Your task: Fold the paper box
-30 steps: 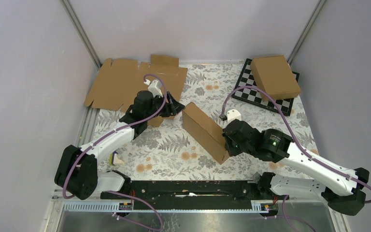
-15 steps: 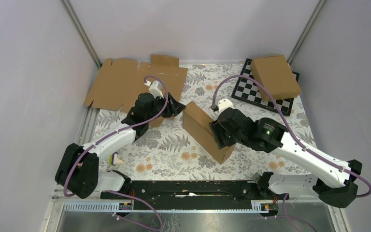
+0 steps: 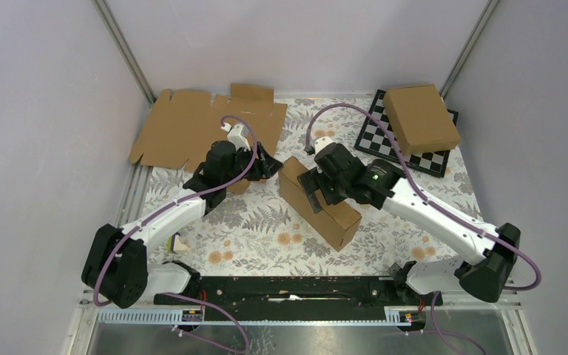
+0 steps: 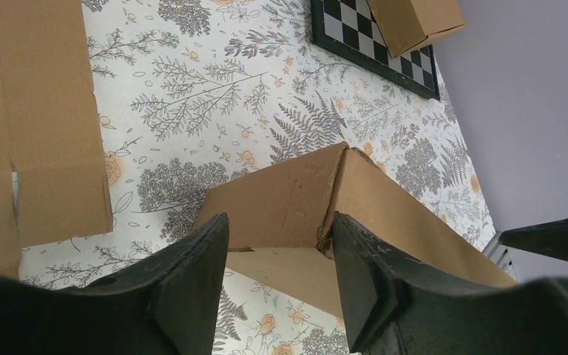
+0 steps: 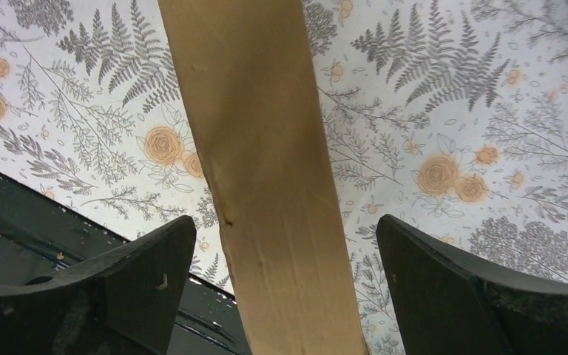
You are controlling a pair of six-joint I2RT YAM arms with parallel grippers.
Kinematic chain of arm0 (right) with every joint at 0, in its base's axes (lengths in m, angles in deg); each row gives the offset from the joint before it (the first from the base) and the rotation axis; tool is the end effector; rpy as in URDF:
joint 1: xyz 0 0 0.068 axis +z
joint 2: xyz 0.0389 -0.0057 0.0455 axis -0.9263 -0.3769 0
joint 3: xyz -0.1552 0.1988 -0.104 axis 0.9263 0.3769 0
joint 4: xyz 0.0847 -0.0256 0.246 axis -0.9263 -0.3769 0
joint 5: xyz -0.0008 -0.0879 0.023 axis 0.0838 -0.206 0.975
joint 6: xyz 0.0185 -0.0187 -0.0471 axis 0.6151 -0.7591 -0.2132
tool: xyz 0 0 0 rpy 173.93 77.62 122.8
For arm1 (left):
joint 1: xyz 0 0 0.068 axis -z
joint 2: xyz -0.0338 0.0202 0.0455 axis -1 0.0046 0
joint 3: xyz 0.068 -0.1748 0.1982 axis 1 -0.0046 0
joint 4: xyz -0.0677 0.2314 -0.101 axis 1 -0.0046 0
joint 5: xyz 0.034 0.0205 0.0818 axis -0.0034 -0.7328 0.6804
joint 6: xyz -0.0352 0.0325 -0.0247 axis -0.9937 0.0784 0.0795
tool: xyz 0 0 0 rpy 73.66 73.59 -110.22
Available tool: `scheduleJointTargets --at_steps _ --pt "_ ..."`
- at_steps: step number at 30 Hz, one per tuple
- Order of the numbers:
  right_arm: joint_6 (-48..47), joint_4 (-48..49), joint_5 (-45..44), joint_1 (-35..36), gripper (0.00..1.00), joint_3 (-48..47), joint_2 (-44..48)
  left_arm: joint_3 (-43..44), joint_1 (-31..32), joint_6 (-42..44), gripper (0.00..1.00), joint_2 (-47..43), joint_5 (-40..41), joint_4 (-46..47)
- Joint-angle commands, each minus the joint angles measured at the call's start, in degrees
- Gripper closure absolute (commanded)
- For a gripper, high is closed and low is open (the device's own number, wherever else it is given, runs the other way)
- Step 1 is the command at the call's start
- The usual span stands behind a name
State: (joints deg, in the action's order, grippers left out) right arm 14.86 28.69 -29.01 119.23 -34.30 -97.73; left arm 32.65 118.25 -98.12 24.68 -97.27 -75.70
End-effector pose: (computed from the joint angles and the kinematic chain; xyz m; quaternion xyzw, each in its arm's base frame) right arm 0.1732 0.2043 0.3479 -0.2712 0.8870 0.1038 0.3590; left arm 0.2497 -0.1452 0.2603 0.0178 0.8190 -0.3811 0.4285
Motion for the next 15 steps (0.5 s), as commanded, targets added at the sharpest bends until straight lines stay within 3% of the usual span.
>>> scheduleJointTargets --at_steps 1,11,15 --pt "-3.02 3.25 4.54 -0.57 0.0 1.59 -3.87 0.55 0.54 3.18 0.44 -0.59 0.6 -6.51" --pt "-2.23 2.86 7.8 -0.57 0.01 3.0 -11.12 0.2 0.57 3.3 0.43 -0.38 -0.67 -5.21" --pt "-1.96 1.04 5.33 -0.58 0.22 1.82 -12.41 -0.29 0.58 3.21 0.36 -3.25 0.9 -4.57"
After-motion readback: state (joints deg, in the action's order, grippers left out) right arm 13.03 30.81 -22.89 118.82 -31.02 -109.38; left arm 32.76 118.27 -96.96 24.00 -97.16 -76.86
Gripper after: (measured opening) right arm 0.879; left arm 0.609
